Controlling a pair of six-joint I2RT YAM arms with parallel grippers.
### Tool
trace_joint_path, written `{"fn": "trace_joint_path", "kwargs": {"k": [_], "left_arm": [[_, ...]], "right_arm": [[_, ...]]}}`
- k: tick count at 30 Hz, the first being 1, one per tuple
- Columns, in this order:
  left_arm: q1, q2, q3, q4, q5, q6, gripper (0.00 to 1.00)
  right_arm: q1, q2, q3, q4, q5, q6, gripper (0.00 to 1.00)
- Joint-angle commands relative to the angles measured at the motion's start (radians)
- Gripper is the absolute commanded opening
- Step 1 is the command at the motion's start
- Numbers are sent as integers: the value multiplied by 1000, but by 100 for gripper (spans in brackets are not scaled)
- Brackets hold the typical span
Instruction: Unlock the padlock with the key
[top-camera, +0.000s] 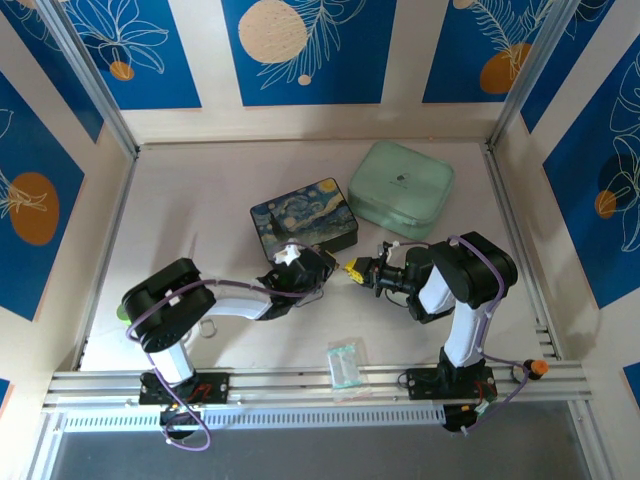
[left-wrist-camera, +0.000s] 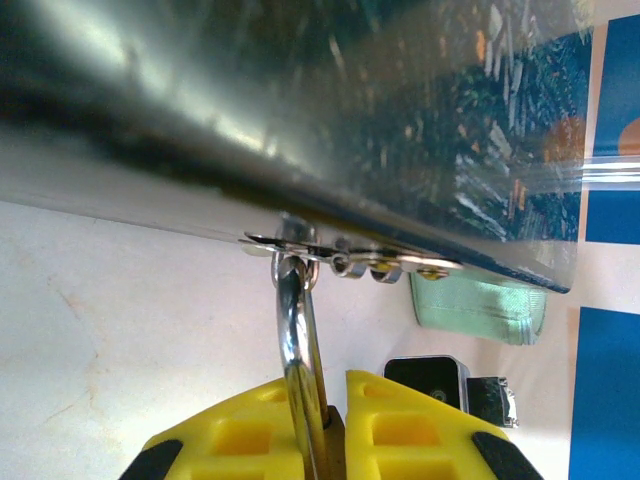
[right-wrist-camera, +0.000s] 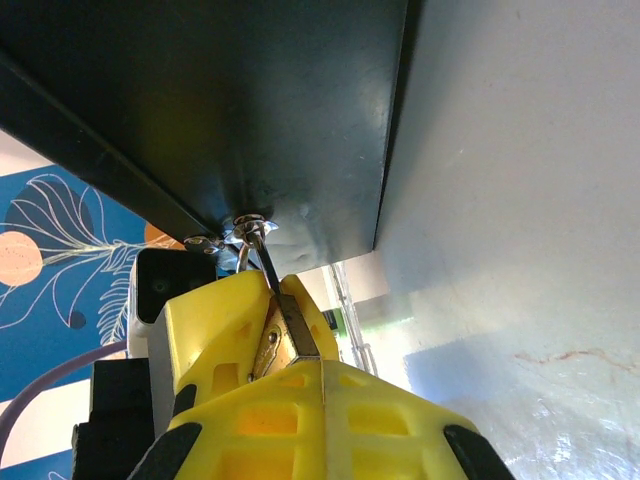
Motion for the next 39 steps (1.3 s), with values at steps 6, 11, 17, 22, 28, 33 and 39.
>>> {"fn": "trace_joint_path", "kwargs": {"k": [6,11,17,22,28,33,39], "left_arm": [[-29,8,-8,20,152,-164,0],[-29,13,28,-55,138,-164,0],[-29,22,51,-110,123,-150,0],[-29,35,49,-77,142,-147,0],[-31,18,63,-136,129,-134,0],[-32,32,66,-126,152,-134,0],[-40,28,60,-118,161,-134,0]], "right_arm": [[43,4,-23,-26,75,22,0],[109,-36,-70,-26,223,71,0],[158,-57,-90,-27,331,95,0],[147,-42,-60,-26,297,81,0],[204,-26,-42,-26,336,88,0],[199,-33,-45,-27,350,89,0],[227,-15,-20,-27,373,88,0]]}}
